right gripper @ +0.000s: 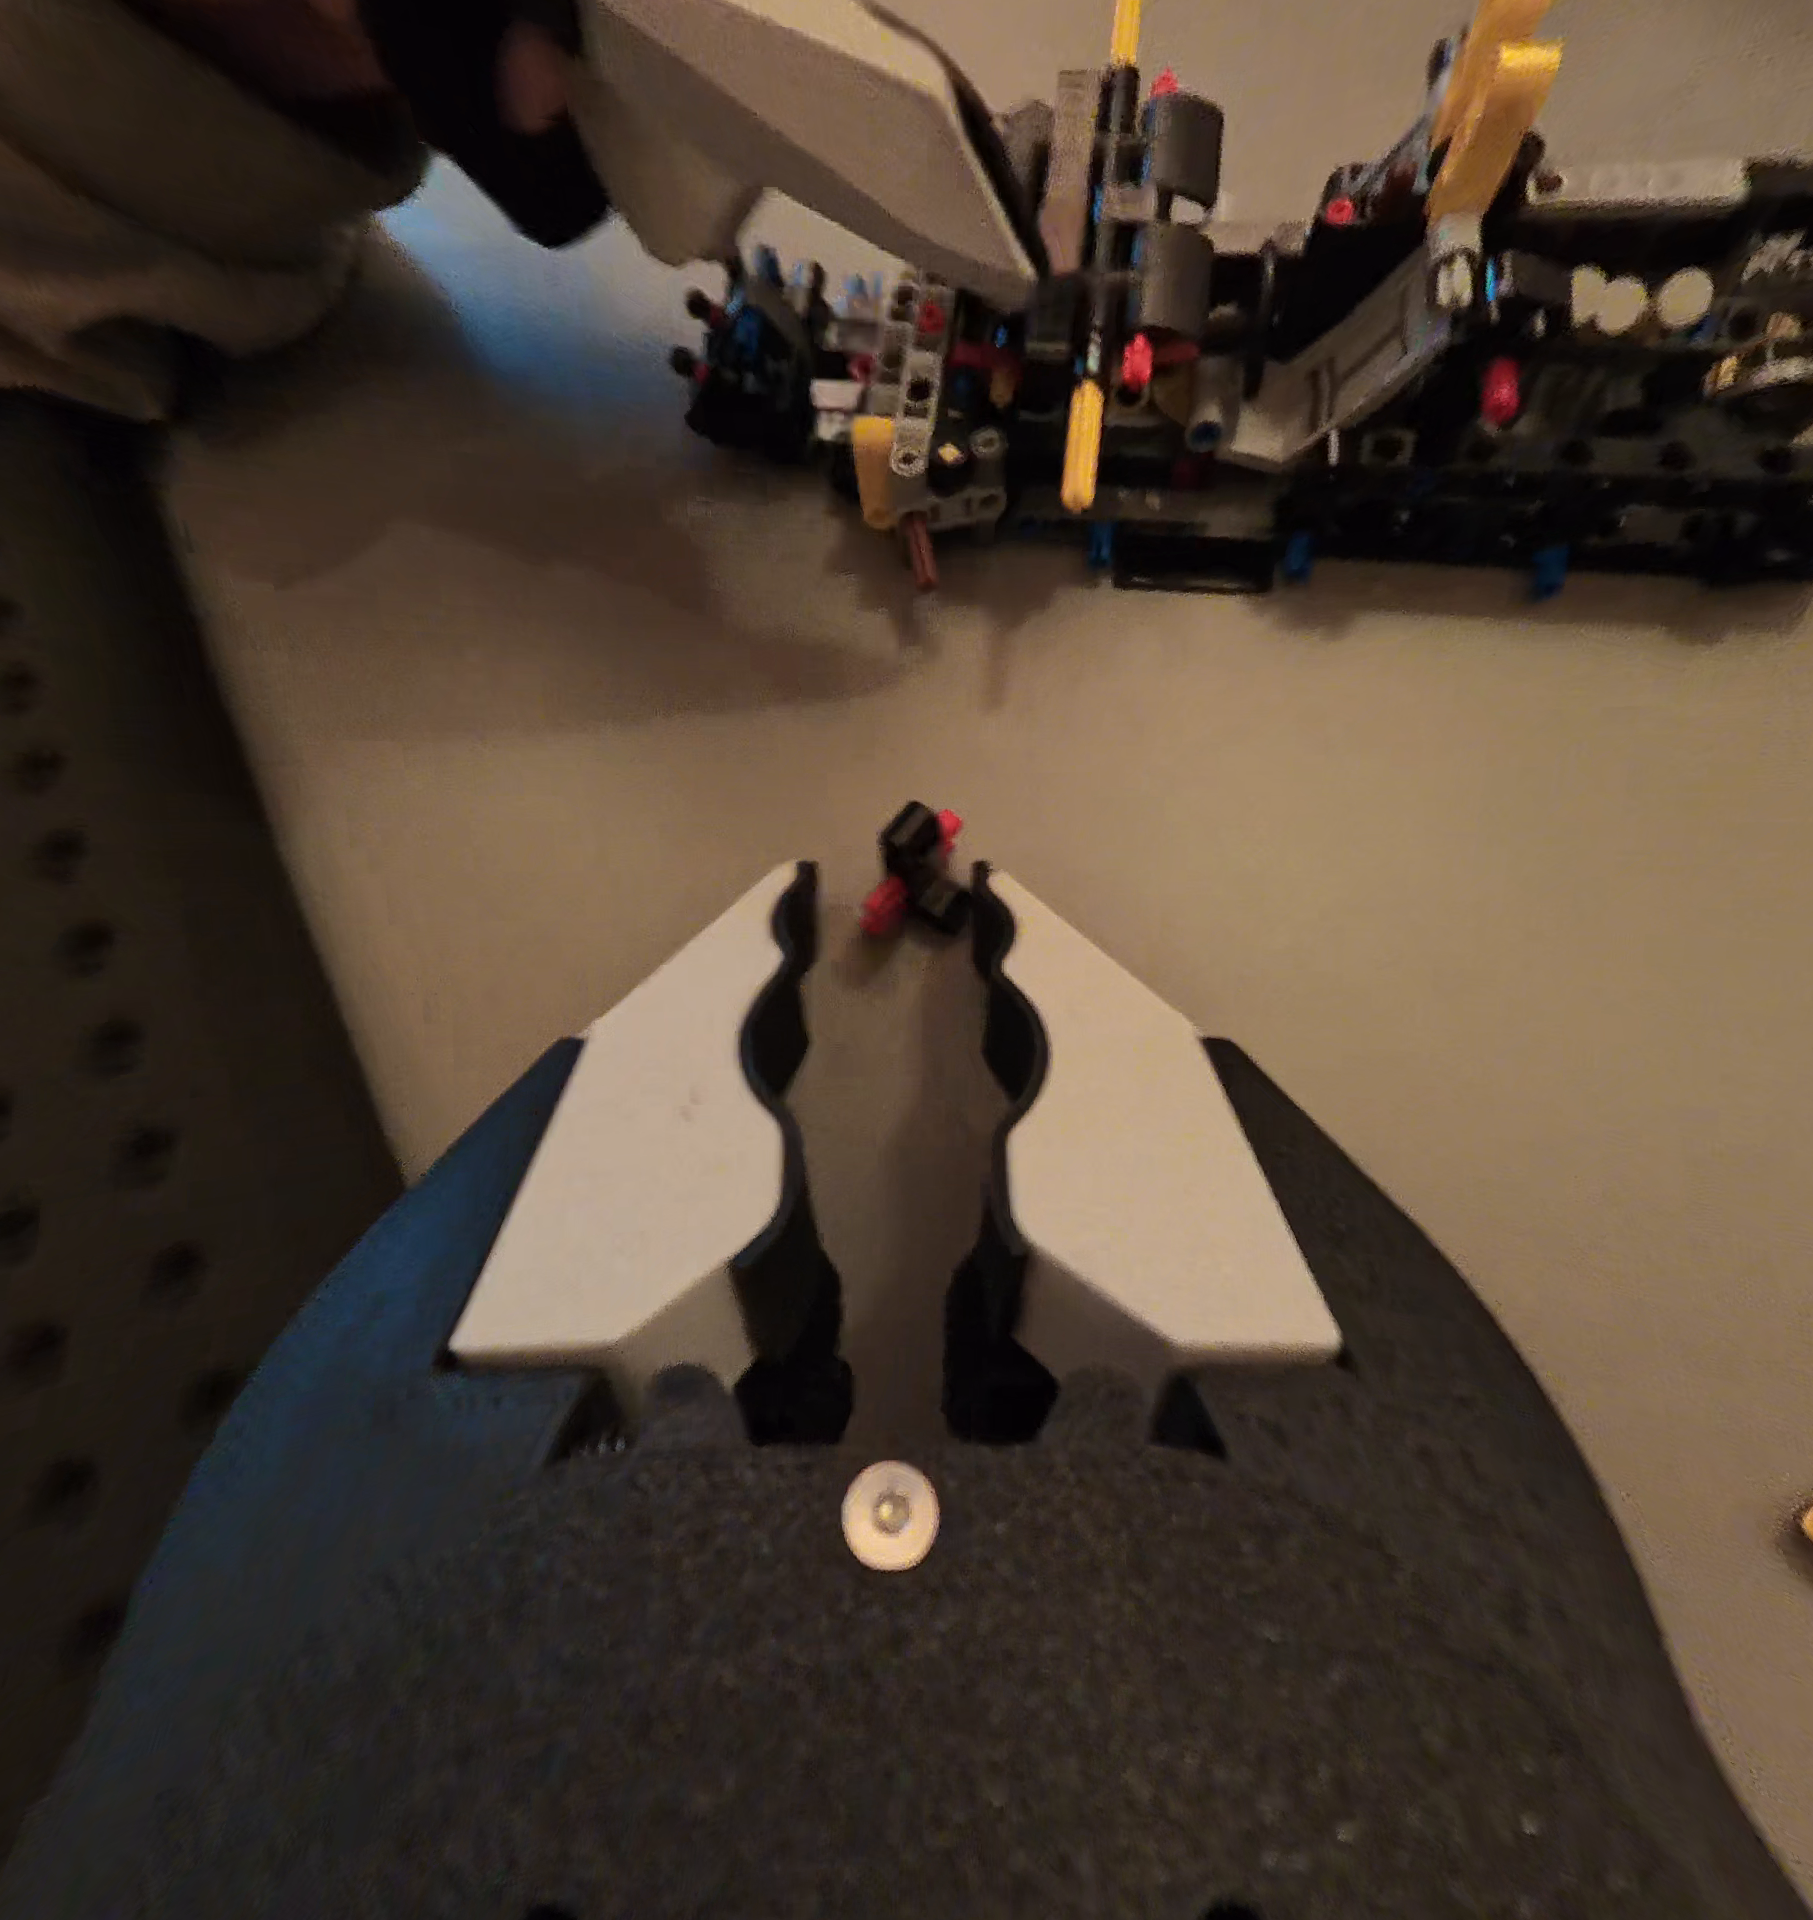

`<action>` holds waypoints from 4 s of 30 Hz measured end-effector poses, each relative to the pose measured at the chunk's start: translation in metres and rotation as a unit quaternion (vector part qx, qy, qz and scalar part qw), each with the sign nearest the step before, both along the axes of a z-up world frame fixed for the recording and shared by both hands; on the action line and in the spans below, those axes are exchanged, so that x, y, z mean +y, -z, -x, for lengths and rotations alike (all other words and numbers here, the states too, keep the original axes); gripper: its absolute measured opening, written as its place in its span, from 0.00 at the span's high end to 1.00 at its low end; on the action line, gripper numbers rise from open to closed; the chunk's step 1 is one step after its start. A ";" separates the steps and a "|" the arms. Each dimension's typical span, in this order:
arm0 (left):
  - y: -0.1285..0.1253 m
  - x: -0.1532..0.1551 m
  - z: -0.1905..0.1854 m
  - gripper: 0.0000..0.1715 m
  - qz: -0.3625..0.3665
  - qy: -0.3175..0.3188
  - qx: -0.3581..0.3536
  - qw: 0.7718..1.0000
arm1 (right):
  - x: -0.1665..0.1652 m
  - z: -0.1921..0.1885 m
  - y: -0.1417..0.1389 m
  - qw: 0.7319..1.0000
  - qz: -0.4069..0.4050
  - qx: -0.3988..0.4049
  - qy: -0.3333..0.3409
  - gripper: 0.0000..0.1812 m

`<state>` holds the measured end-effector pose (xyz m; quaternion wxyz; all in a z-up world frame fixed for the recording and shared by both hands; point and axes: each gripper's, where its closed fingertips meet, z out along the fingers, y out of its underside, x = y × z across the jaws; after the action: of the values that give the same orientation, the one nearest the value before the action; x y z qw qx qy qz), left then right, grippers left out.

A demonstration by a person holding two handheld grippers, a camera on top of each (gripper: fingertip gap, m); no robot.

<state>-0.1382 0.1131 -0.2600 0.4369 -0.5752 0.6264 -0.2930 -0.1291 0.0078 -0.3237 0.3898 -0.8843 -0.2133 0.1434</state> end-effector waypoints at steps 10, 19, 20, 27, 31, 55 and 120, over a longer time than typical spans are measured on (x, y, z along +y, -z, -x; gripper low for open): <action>-0.015 -0.095 0.002 0.75 0.157 0.217 -0.035 0.963 | -0.003 0.011 -0.087 0.932 -0.050 0.356 -0.041 0.97; -0.031 -0.123 -0.002 0.84 0.171 0.259 -0.083 0.947 | -0.009 0.013 -0.101 0.887 -0.017 0.457 -0.062 0.97; -0.034 -0.122 -0.003 0.86 0.179 0.257 -0.091 0.945 | -0.009 0.013 -0.102 0.886 -0.020 0.459 -0.064 0.97; -0.051 -0.125 -0.004 0.94 0.209 0.267 -0.141 0.930 | -0.012 0.007 -0.120 0.858 -0.044 0.505 -0.077 0.97; -0.049 -0.129 -0.005 0.89 0.182 0.268 -0.142 0.935 | -0.013 0.004 -0.125 0.848 -0.046 0.522 -0.082 0.97; -0.031 -0.076 -0.027 0.95 -0.264 0.083 -0.115 0.954 | 0.027 -0.012 -0.112 0.928 -0.245 0.240 0.142 0.82; -0.048 -0.086 -0.021 0.96 -0.519 0.010 -0.085 0.851 | 0.016 -0.001 -0.126 0.924 -0.312 0.203 0.087 0.93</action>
<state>-0.1169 0.0272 -0.2118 0.7200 -0.2312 0.6540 0.0227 -0.1279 0.0238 -0.1972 0.6922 -0.6846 -0.0858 0.2116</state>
